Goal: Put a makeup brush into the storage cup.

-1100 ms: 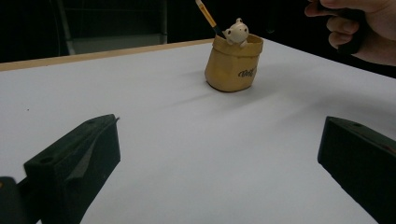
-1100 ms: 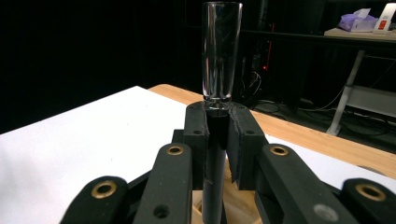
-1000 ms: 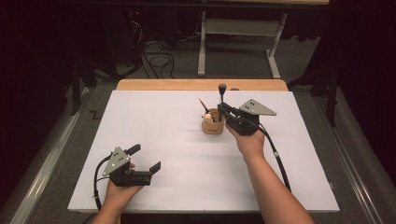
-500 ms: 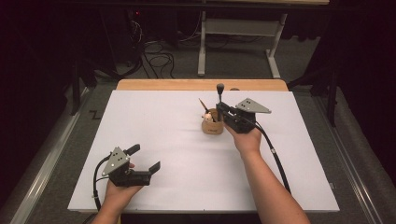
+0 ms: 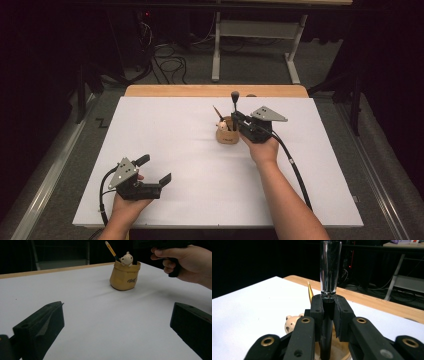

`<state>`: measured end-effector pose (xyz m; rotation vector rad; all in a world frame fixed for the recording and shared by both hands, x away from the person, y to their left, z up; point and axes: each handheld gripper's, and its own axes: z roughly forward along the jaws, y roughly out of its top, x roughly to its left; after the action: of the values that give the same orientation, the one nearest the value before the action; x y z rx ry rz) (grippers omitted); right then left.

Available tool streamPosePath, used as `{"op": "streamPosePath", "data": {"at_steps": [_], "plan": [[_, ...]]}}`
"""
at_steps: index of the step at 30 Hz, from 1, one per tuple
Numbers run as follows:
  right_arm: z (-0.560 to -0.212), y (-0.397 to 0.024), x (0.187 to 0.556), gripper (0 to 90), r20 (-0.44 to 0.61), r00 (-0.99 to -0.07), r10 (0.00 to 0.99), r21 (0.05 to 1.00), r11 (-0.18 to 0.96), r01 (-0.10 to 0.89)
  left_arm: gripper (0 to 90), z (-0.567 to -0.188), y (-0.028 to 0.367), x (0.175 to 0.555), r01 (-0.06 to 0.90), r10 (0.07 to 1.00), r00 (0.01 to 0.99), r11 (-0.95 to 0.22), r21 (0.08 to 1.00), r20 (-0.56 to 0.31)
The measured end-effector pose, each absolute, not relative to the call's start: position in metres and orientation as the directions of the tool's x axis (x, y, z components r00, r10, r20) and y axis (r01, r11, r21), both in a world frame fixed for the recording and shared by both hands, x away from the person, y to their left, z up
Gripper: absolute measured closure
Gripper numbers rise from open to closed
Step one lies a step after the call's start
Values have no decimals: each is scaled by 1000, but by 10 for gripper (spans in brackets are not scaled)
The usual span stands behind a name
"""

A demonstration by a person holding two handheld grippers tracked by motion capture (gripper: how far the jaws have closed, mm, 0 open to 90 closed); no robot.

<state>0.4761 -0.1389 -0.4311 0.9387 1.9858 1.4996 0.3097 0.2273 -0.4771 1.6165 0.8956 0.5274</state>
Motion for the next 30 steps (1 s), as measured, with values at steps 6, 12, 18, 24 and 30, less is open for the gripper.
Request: {"op": "streamPosePath", "data": {"at_steps": [6,12,18,24,30], "plan": [[-435,-139,476,805,30,-646,763,957,164,239,1,-477,228,310,269,782,609,-52,962,-128],[-441,-142,477,805,41,-640,767,955,158,250,1,-478,228,310,270,783,609,-48,962,-131],[-447,-141,476,804,49,-646,762,951,163,264,1,-477,228,309,270,783,609,-49,962,-131],[-451,-138,474,803,45,-651,758,947,176,270,1,-477,228,309,270,783,609,-50,962,-130],[-454,-139,473,798,49,-640,767,944,173,280,1,-478,229,309,271,782,609,-51,961,-130]]}}
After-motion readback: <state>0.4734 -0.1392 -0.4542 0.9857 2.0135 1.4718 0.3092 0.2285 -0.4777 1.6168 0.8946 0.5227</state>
